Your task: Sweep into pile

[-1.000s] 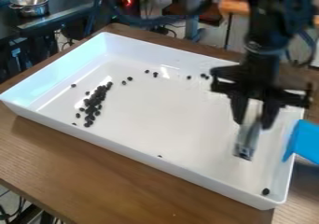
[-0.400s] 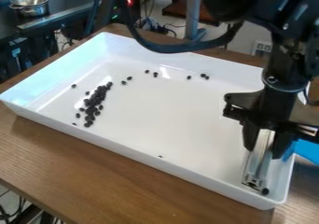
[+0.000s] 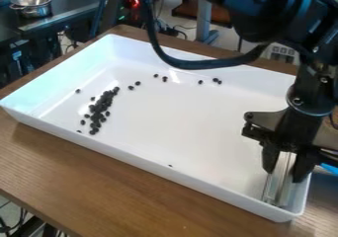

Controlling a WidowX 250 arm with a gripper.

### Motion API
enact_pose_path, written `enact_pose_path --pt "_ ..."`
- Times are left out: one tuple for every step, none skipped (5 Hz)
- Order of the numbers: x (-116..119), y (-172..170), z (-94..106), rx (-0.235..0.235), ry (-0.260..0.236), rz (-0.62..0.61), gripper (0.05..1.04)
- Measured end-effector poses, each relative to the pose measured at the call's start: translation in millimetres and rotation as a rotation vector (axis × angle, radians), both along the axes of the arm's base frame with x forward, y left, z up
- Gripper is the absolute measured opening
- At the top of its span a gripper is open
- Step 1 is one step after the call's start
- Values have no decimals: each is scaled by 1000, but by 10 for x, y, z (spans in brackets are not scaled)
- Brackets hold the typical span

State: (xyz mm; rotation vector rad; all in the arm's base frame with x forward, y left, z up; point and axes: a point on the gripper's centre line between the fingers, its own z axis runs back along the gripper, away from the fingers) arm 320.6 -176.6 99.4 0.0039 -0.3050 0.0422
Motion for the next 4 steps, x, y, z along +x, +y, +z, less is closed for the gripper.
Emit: enact_pose_path --pt "2 -14 -58 7 6 3 366" --pt "7 -7 -64 15 -3 3 366" --pt "-22 146 -83 28 -28 7 366" --pt "-37 639 -66 77 -21 30 366"
